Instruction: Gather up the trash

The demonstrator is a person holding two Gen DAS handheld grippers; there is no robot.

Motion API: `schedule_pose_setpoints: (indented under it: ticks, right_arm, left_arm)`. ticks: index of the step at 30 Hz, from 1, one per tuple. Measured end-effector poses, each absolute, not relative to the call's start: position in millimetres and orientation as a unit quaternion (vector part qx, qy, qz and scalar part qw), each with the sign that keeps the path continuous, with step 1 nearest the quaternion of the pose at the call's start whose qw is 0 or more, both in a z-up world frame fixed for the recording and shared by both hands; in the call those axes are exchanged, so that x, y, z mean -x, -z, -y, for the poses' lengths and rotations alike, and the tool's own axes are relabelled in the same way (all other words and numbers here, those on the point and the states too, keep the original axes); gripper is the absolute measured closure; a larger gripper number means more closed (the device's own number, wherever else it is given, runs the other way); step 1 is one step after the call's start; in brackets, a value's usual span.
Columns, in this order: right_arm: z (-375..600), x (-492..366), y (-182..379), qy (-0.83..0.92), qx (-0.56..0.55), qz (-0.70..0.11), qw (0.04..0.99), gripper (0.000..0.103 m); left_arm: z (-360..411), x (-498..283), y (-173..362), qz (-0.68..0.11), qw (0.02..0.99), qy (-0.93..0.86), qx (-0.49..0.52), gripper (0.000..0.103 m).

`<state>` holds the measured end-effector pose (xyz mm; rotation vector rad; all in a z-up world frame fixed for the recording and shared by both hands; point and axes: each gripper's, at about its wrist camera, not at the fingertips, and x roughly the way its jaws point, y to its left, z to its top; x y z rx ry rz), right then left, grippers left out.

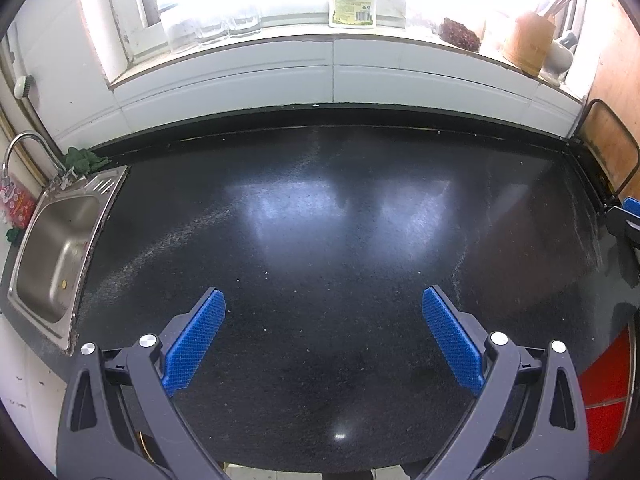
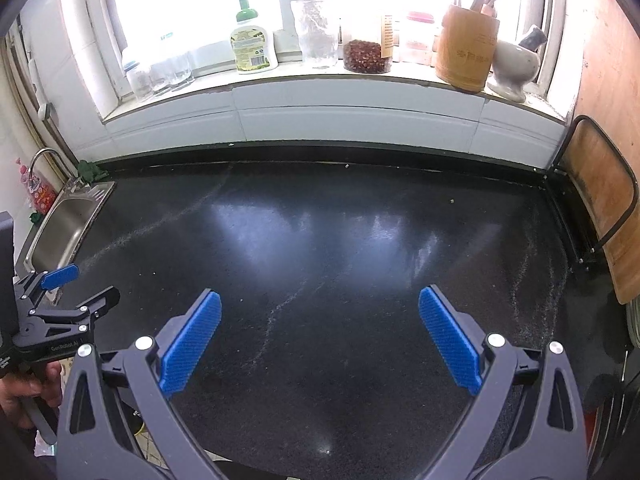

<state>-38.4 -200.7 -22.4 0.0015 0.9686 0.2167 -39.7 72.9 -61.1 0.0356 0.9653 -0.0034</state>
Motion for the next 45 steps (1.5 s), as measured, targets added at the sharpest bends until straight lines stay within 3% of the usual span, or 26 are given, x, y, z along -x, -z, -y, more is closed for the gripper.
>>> schedule_pose_setpoints:
  ticks: [45]
  right_arm:
    - [198.1,36.6,21.4,-0.108,0.005,-0.463,0.880,0.007]
  left_arm:
    - [-77.4,41.3,59.3,-0.467,0.884,-0.001,-0.011,0.007]
